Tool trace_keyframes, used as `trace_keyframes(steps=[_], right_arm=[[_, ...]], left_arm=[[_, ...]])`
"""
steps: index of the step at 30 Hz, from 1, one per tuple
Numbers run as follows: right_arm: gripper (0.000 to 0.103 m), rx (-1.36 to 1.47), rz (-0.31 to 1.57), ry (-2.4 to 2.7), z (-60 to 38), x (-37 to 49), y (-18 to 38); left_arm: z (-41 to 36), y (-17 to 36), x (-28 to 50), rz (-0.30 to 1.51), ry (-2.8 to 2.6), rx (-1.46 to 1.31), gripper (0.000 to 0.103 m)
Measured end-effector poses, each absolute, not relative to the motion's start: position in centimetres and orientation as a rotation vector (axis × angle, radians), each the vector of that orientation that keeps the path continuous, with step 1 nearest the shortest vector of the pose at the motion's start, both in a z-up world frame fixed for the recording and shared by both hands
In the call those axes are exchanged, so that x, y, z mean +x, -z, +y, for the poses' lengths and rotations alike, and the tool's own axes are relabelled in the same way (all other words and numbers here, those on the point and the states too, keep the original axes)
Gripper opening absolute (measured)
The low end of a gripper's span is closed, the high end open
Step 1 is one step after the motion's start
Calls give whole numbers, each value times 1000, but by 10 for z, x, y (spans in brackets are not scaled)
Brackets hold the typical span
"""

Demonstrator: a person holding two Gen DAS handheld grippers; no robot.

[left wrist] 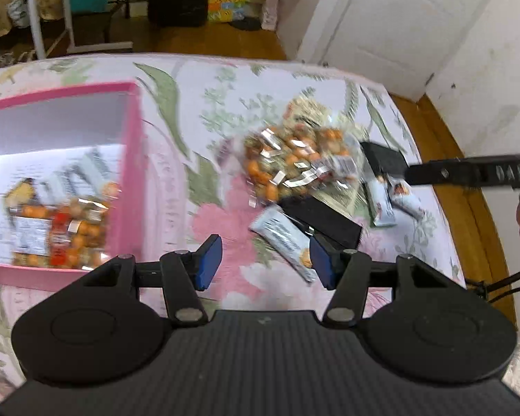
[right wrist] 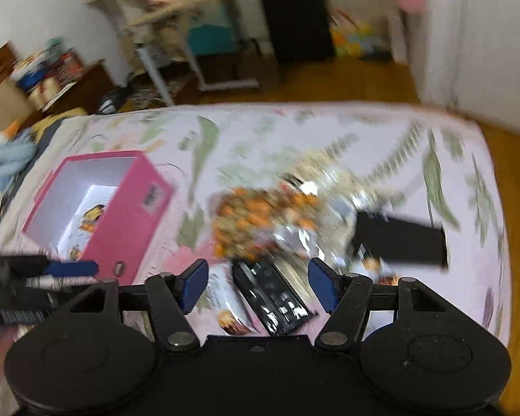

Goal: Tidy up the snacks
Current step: 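Return the left gripper to the pile and grasp another white wafer roll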

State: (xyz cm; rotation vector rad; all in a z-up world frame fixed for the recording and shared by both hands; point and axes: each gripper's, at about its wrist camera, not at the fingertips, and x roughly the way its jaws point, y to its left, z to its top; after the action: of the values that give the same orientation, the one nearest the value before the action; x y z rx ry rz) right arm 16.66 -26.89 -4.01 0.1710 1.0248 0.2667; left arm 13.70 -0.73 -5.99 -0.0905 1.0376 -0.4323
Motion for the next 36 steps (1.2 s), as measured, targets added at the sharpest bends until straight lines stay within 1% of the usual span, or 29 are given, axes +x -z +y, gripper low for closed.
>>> trace_keyframes(steps=[2, 8, 11, 12, 13, 20, 25, 29, 32, 35, 36], right_arm=[[67, 169, 1054, -239, -279, 172, 53], [60, -69, 1072, -216, -296, 174, 91], [53, -156, 1122, -230, -305, 174, 115], [52, -192, 1125, -233, -306, 173, 121], [52, -235, 1119, -236, -305, 173, 127], [54, -379, 1045, -191, -311, 178, 151], [54, -313, 1078, -147, -321, 187, 157], [46, -231, 1127, -121, -325, 190, 153], [46, -84, 1187, -81, -332, 196, 146], [46, 179, 1265, -55, -347, 198, 144], [46, 219, 1274, -58, -349, 198, 145]], left_arm=[[-25, 72, 140, 1061, 429, -99, 55], [-54, 110, 149, 1042, 334, -156, 56], [-62, 128, 146, 951, 286, -150, 64], [-63, 133, 144, 922, 275, -136, 67], [-66, 138, 143, 911, 269, -124, 67], [-70, 167, 153, 1003, 297, -139, 67], [-70, 170, 152, 984, 286, -141, 68], [-68, 170, 151, 980, 270, -130, 68], [-59, 168, 149, 1000, 249, -143, 68], [-47, 170, 150, 1019, 228, -209, 68], [-44, 171, 152, 1020, 222, -223, 68]])
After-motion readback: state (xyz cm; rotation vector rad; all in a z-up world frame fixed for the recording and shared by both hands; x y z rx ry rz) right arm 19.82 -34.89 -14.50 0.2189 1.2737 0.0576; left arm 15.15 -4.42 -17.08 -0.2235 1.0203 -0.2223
